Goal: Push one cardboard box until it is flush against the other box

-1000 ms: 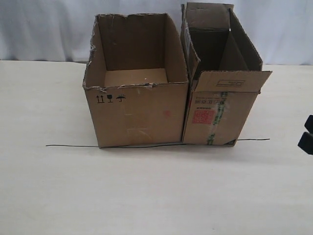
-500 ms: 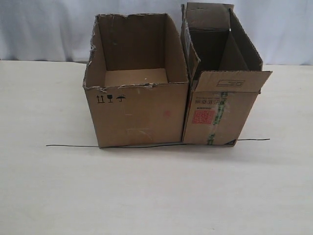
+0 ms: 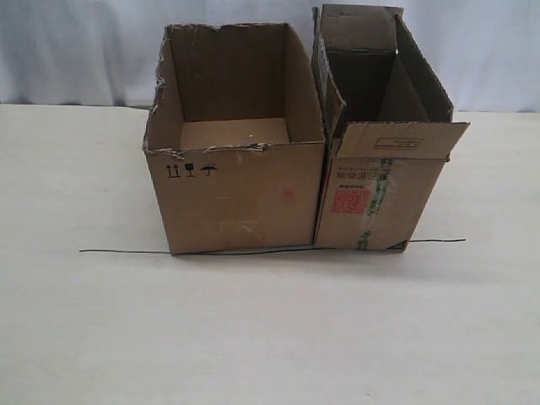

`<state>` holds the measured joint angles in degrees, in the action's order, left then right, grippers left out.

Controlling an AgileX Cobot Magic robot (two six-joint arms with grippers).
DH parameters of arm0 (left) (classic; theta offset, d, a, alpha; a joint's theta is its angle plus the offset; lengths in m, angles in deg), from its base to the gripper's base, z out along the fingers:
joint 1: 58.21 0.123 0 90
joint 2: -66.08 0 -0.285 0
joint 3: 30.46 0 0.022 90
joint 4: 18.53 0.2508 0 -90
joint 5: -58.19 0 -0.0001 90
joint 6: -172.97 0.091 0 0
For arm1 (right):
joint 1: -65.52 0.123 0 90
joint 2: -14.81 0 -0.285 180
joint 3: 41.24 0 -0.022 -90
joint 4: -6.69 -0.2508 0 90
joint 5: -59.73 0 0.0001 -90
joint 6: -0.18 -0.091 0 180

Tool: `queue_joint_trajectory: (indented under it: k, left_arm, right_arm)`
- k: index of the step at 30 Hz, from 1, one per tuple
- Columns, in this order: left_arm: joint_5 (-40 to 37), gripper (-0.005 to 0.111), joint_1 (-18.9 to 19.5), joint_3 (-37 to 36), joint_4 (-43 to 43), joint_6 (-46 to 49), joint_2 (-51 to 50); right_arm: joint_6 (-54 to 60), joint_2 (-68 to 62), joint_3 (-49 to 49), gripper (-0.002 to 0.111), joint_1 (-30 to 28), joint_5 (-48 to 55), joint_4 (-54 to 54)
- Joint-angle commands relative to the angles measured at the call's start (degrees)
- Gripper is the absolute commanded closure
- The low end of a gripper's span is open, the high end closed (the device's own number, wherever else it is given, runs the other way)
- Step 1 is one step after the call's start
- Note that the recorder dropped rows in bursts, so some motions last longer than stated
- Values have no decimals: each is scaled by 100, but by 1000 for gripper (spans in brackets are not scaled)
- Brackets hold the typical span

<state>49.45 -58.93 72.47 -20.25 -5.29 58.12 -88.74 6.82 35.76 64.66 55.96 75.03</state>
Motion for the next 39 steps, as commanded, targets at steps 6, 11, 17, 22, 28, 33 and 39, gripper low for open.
queue_joint_trajectory:
  k: [6,11,17,22,28,33,39]
  left_arm:
    - [60,107,-36,-15,-51,-3,17]
    - [60,107,-36,-15,-51,-3,17]
    - [60,107,-36,-15,-51,-3,17]
    - [60,107,-36,-15,-51,-3,17]
    - [60,107,-36,-15,-51,-3,17]
    - [60,107,-36,-15,-51,-3,17]
    - [60,107,-36,-15,-29,-3,17]
  right_arm:
    - [4679,20,22,103,-40,300,-3923]
    - [7293,20,22,103,-40,455,-6326]
    - [7953,20,22,103,-40,754,-6953]
    - [7988,20,22,103,-67,1099,-6873]
    - [8178,20,22,103,470,1357,-6873]
    - [8178,20,22,103,639,1345,-6873]
    - [8178,20,22,103,570,1099,-6873]
